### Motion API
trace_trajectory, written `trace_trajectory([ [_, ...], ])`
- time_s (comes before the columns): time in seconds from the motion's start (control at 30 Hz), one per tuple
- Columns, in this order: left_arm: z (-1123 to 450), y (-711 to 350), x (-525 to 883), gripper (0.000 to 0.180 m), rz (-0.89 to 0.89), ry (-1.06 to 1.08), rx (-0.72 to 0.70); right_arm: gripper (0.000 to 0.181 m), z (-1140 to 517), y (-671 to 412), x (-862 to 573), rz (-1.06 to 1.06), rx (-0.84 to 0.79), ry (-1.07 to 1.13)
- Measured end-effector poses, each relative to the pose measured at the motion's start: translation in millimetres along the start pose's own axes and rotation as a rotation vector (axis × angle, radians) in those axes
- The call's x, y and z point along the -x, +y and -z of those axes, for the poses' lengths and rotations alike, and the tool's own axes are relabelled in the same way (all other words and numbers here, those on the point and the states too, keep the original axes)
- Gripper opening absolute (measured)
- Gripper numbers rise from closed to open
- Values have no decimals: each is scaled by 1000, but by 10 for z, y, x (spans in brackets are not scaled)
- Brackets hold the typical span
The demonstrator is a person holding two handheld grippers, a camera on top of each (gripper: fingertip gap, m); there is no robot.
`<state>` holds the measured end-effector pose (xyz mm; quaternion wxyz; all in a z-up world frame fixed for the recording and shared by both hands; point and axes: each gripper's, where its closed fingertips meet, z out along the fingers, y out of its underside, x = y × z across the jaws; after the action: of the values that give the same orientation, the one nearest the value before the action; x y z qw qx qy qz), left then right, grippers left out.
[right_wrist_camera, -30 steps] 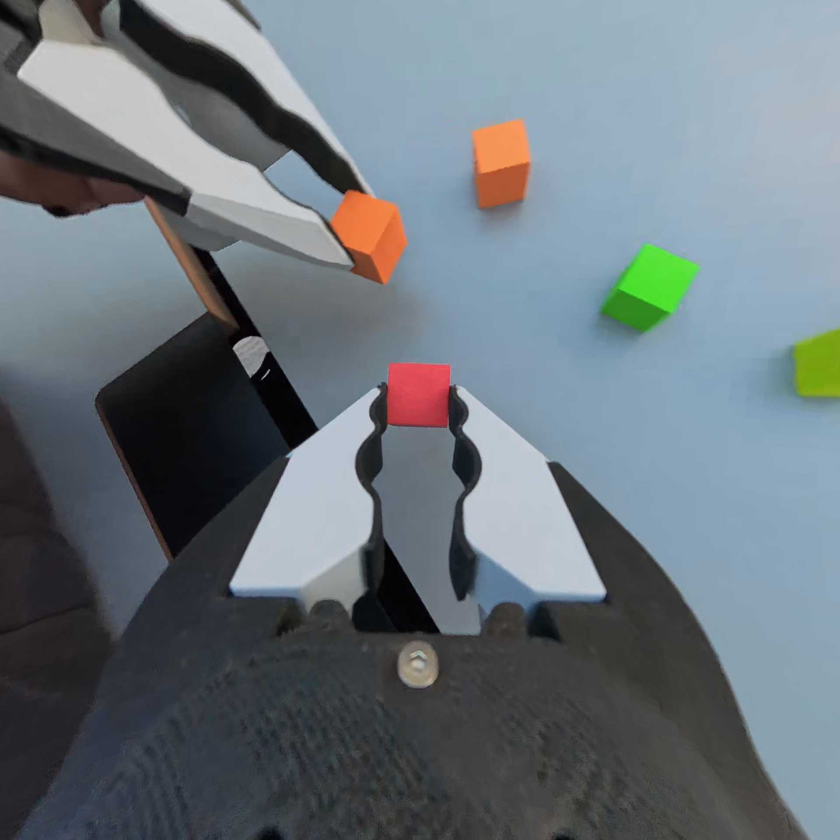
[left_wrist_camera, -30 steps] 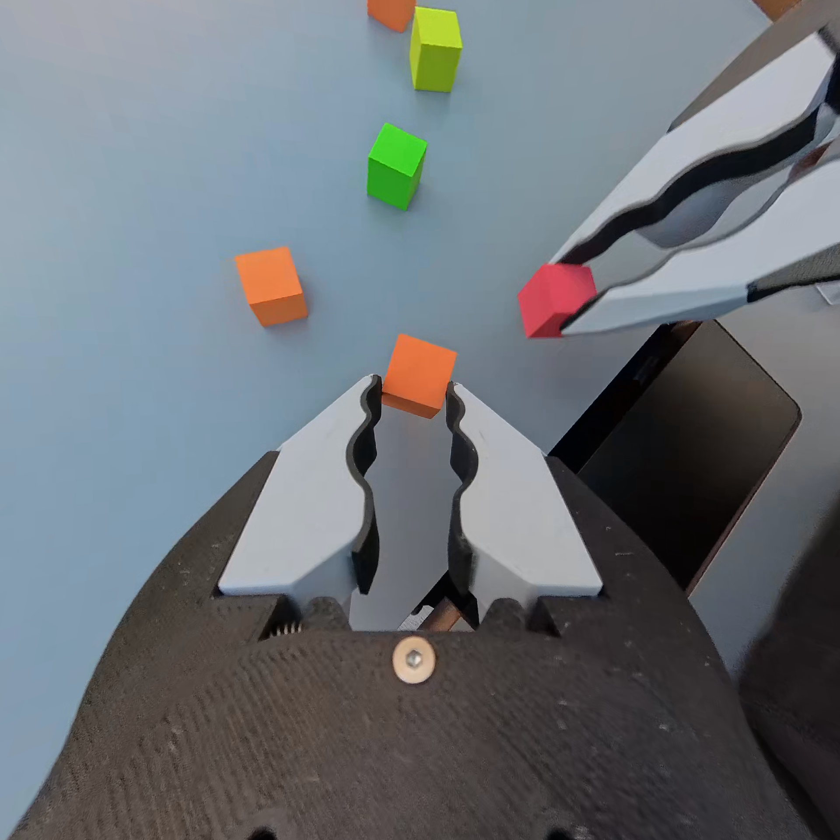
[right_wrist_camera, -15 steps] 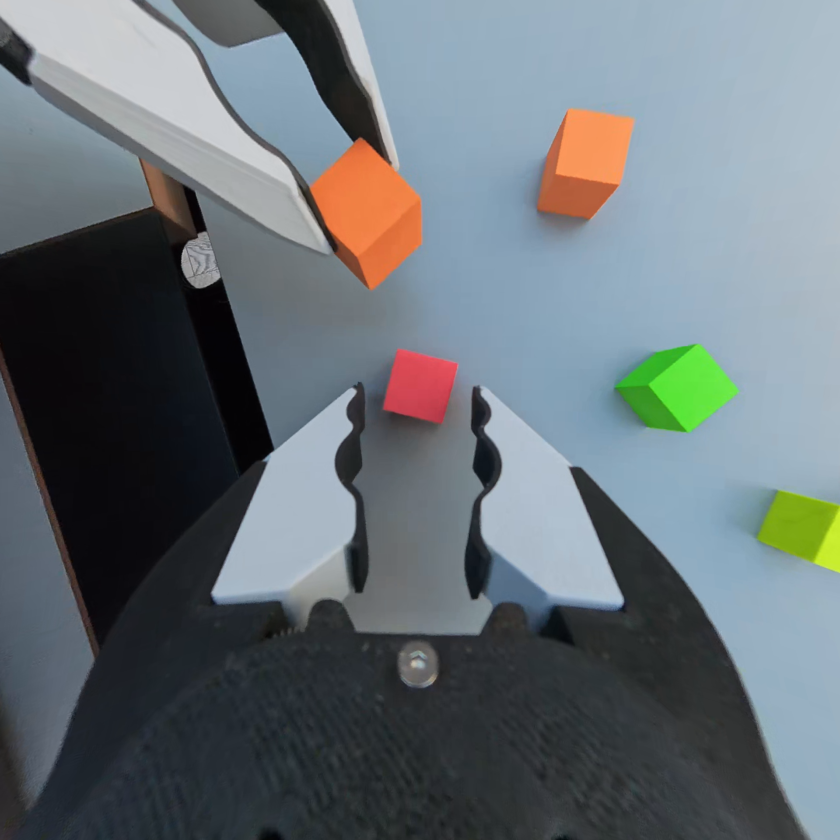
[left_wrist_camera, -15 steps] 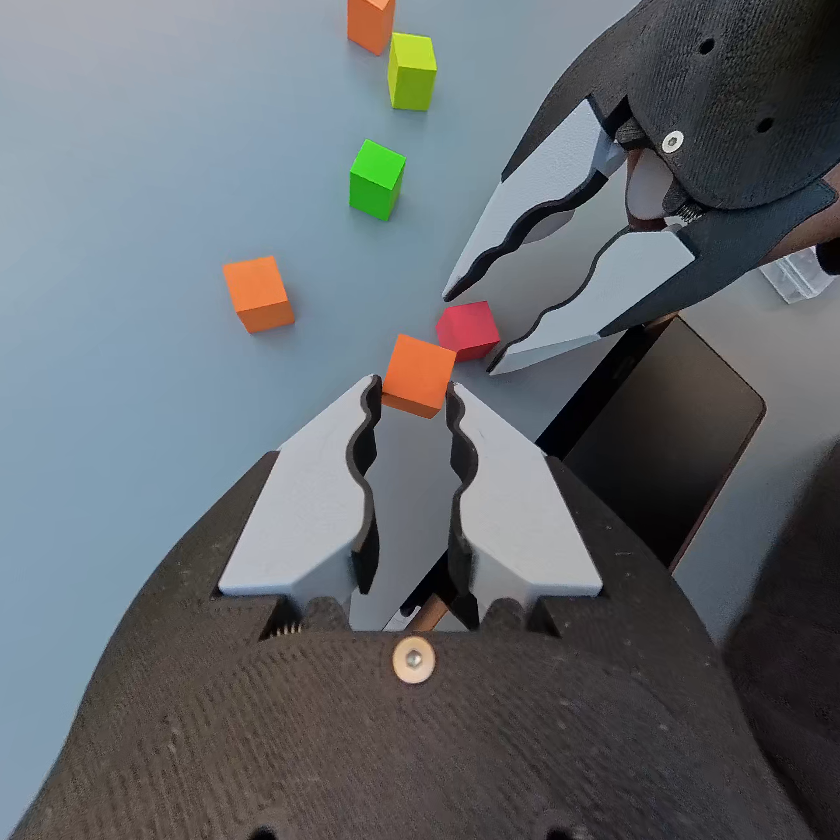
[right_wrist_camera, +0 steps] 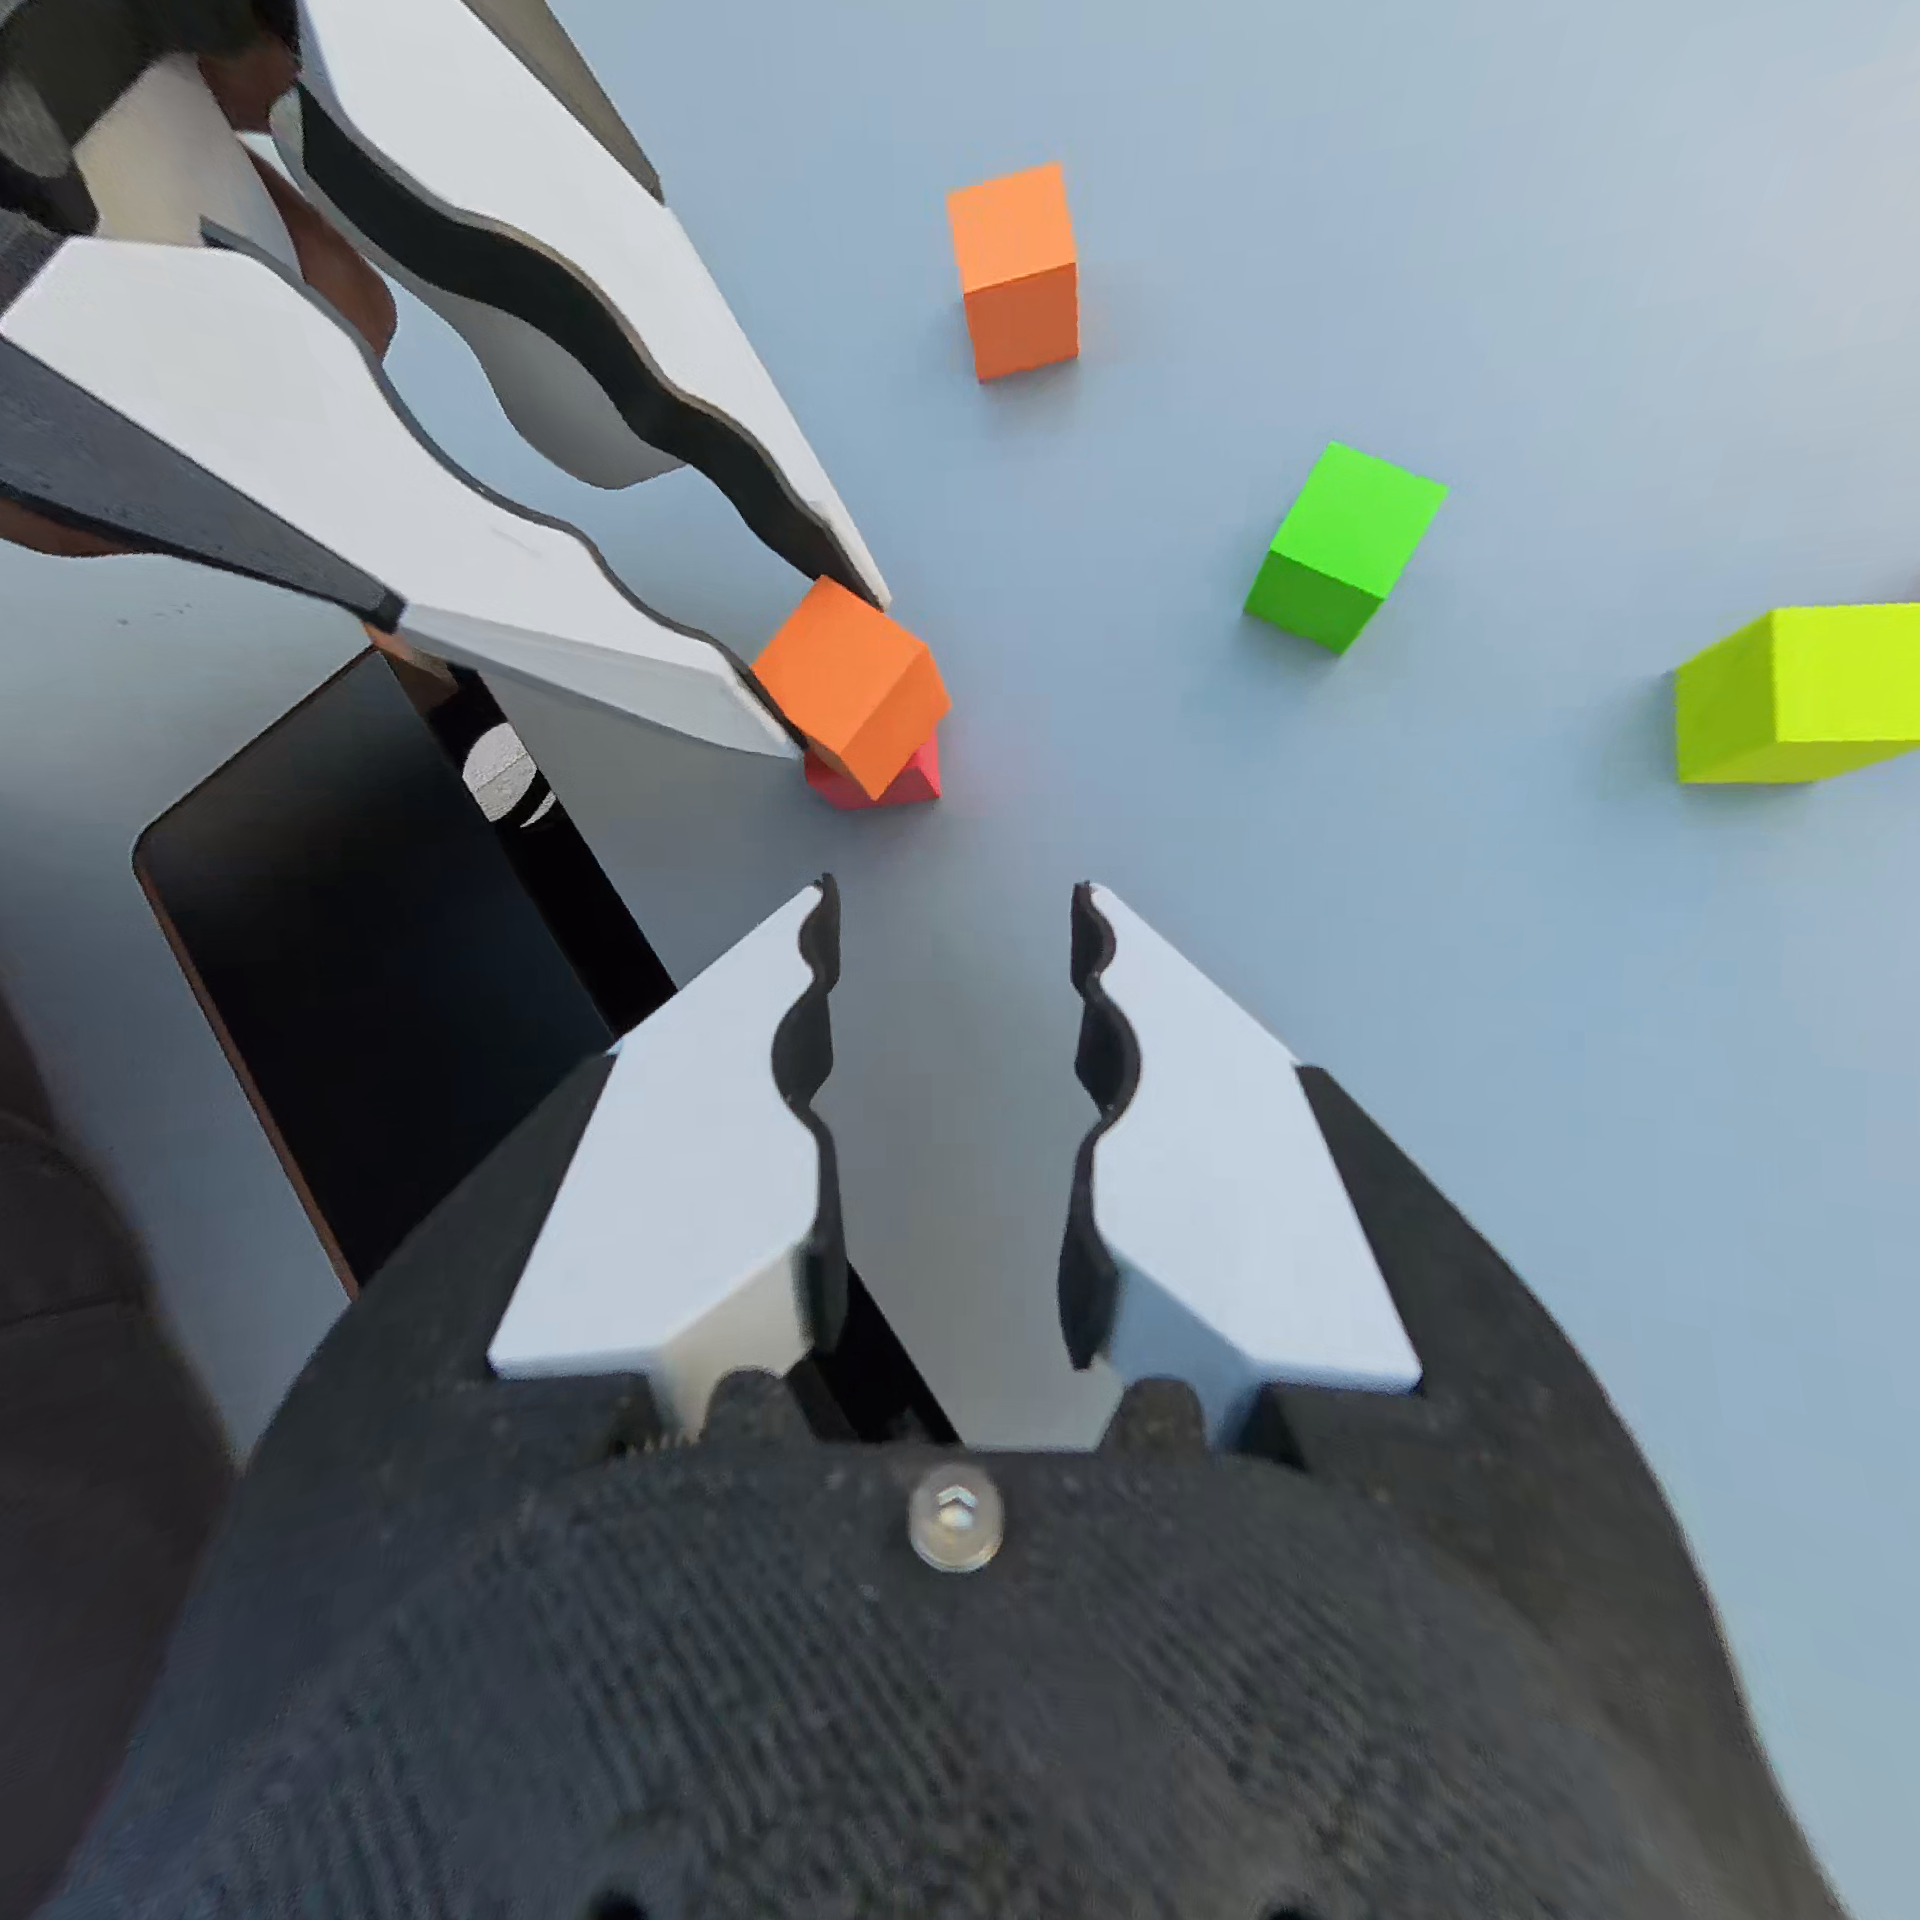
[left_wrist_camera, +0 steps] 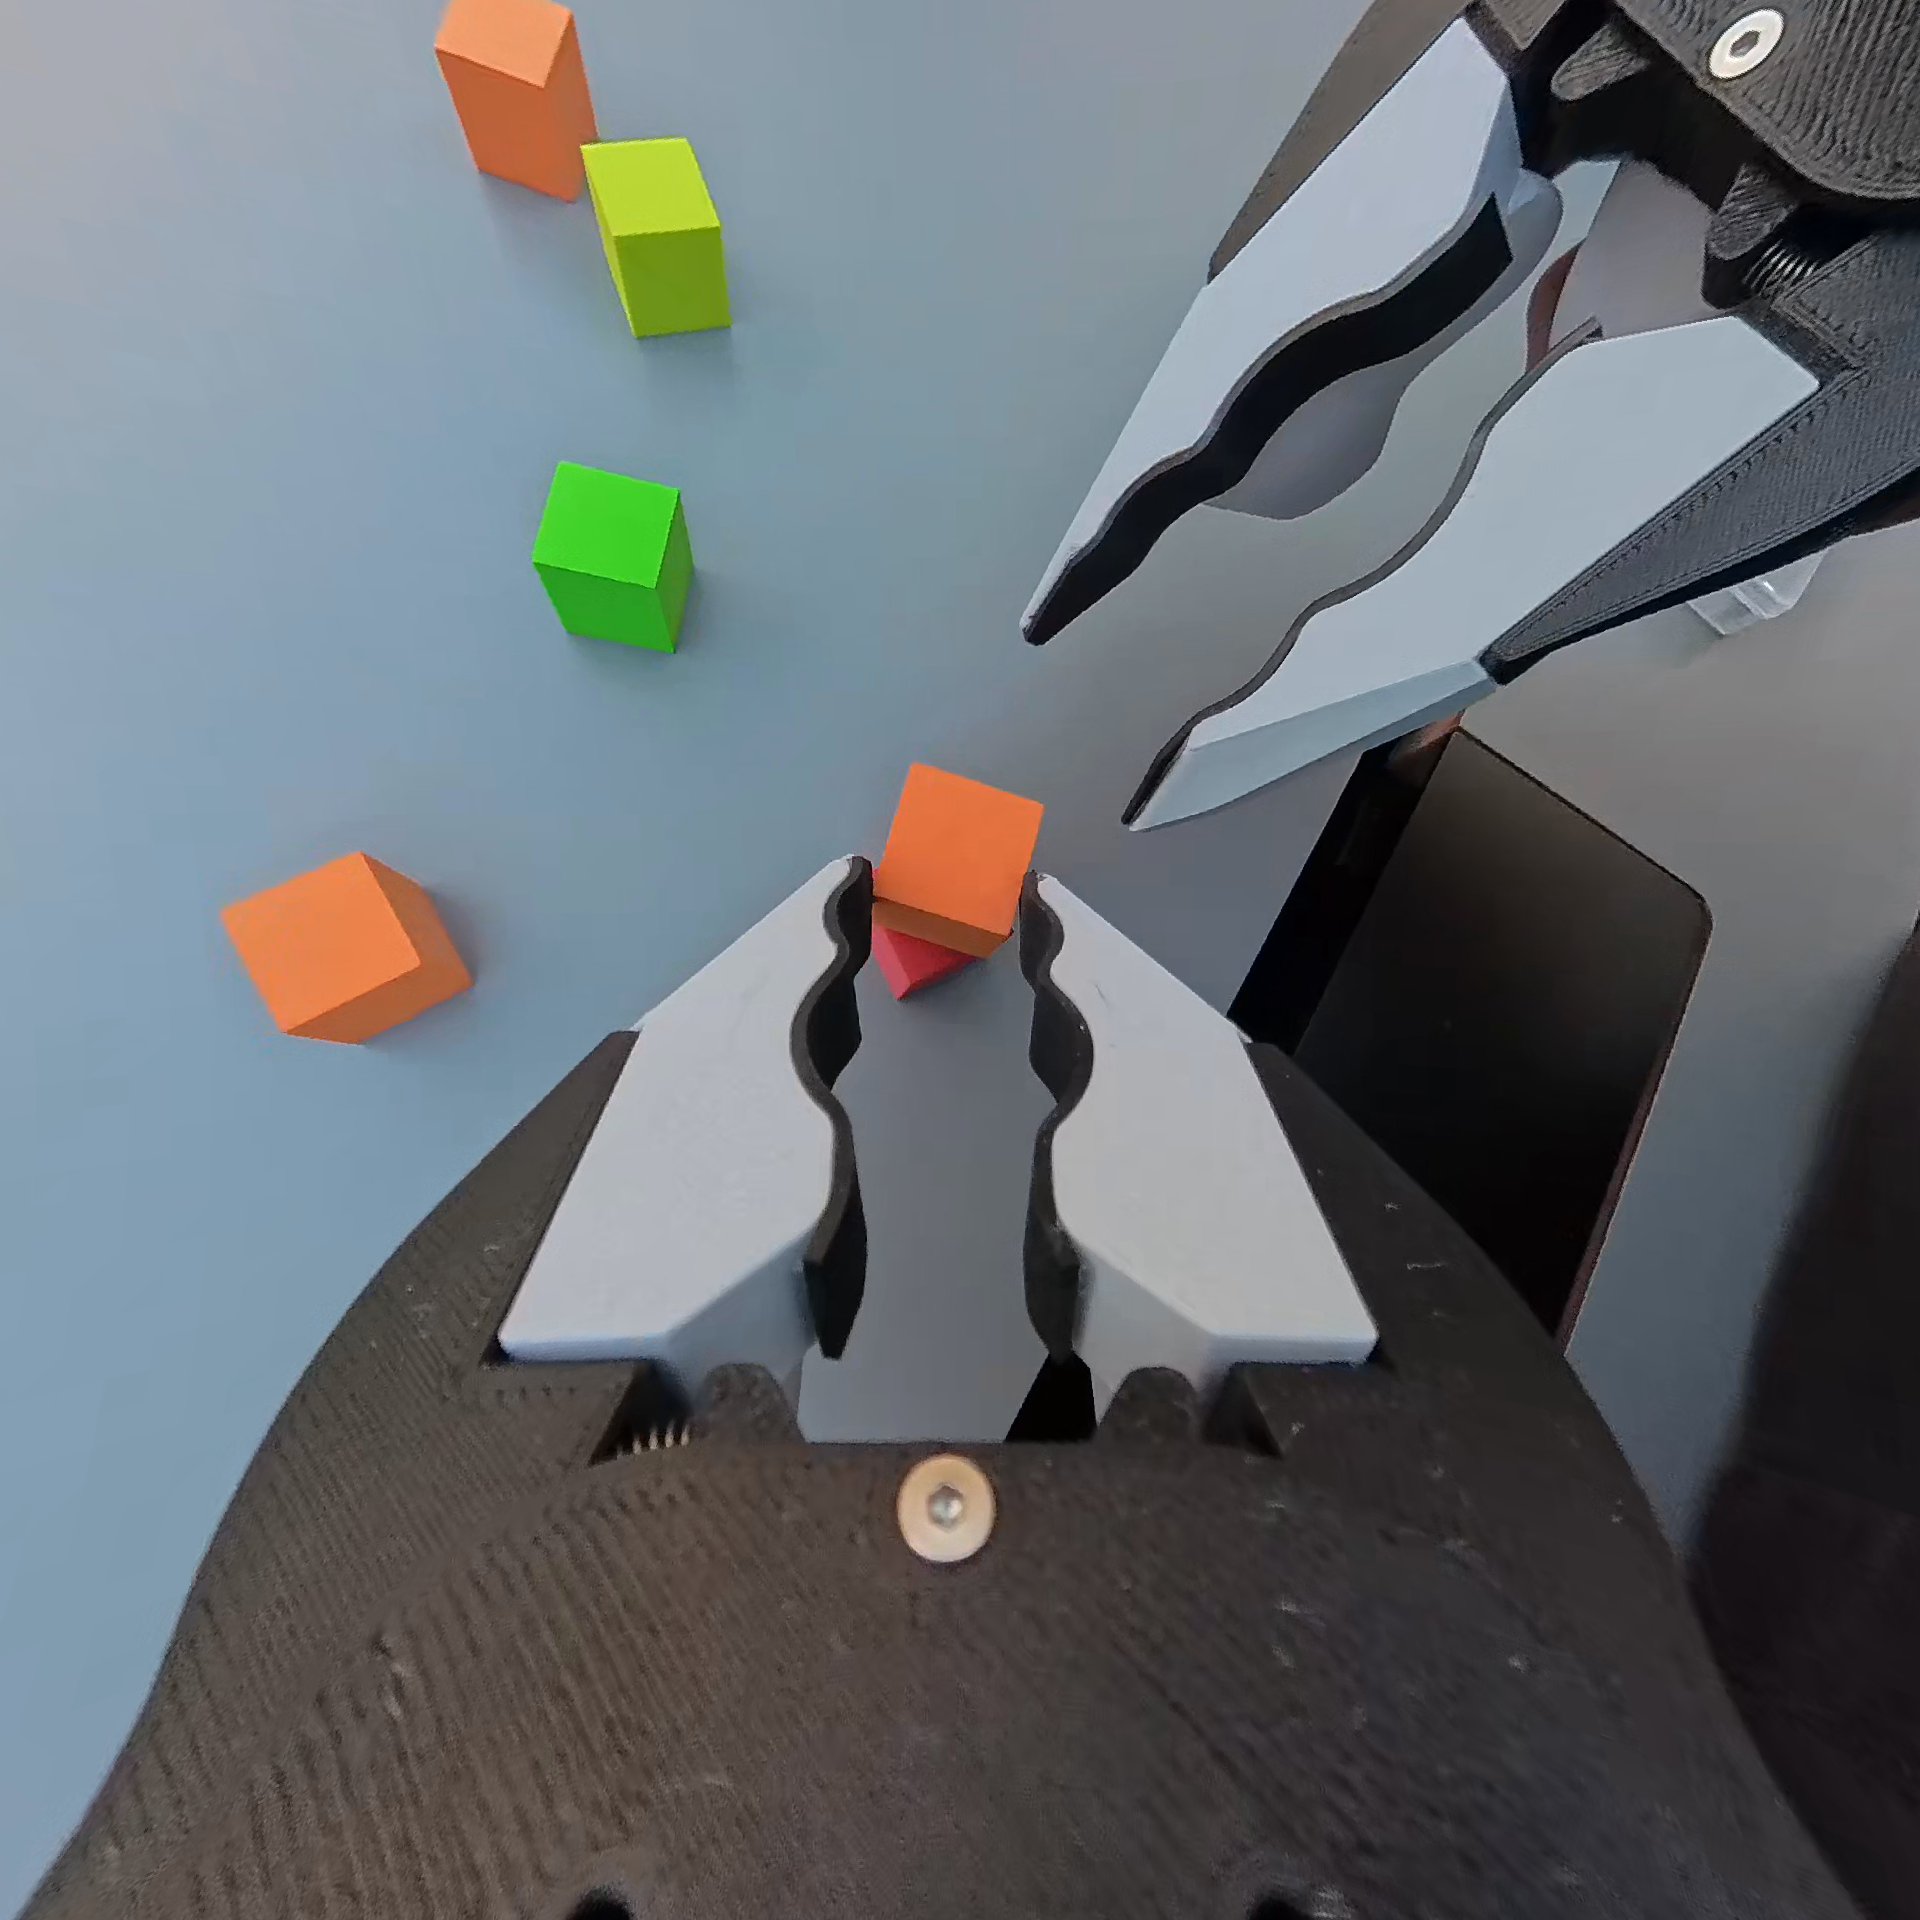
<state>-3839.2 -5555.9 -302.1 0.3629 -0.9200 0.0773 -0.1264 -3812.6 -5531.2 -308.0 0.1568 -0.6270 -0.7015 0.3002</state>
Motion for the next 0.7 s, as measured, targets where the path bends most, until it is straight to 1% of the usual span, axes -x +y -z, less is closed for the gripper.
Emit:
trace_trajectory([
  [0.13, 8, -13, 34, 25, 18, 3, -2, 42, 18, 10, -23, -18, -8, 8],
  [0.47, -7, 19, 11, 26, -1, 7, 16, 43, -42, -114, -56, 0, -19, 3],
  [0.6, 35, 22, 22, 26, 11, 0, 5, 45, -22, -191, -118, -53, -58, -8],
  [0.7, 54, 47, 28, 33, 30, 7, 0, 46, 1, -233, -184, -89, -84, -10],
])
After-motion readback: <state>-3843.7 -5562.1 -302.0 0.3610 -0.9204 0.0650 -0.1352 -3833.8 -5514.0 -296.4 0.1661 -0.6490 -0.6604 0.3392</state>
